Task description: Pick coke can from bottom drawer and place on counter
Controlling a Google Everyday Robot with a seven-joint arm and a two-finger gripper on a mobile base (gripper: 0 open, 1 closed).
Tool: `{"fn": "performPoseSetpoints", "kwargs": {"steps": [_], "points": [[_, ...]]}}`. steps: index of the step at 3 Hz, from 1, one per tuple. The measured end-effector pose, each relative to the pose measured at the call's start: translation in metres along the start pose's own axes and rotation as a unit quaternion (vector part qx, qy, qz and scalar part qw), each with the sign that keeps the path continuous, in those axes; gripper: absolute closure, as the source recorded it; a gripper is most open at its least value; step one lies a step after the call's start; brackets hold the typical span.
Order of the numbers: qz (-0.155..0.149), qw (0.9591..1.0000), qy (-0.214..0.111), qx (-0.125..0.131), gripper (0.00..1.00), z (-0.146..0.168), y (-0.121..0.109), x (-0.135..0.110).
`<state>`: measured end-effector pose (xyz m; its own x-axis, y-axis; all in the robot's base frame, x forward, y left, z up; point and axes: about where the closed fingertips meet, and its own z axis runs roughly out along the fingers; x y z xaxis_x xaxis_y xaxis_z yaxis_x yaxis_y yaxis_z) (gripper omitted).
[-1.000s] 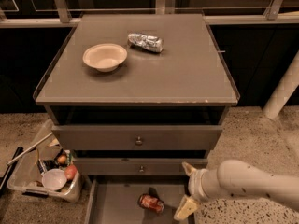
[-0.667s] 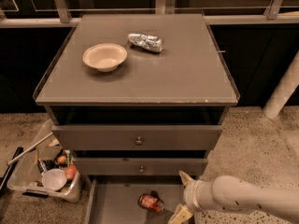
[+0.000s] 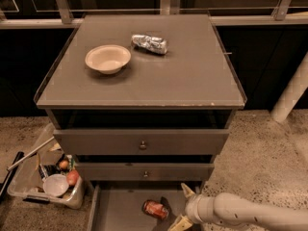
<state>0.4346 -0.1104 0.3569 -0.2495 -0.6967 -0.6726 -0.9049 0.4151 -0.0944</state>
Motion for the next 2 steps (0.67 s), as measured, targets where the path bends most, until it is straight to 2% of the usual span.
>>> {"fn": "performPoseSetpoints", "kwargs": {"steps": [1,2], "points": [[0.018,0.9988,-0.045,-0.012,0.0,0.0207,-0.0127,0.0081],[0.034,0.9921,-0.112,-0.045,0.0,0.0252,-0.0182,0.0102]]}}
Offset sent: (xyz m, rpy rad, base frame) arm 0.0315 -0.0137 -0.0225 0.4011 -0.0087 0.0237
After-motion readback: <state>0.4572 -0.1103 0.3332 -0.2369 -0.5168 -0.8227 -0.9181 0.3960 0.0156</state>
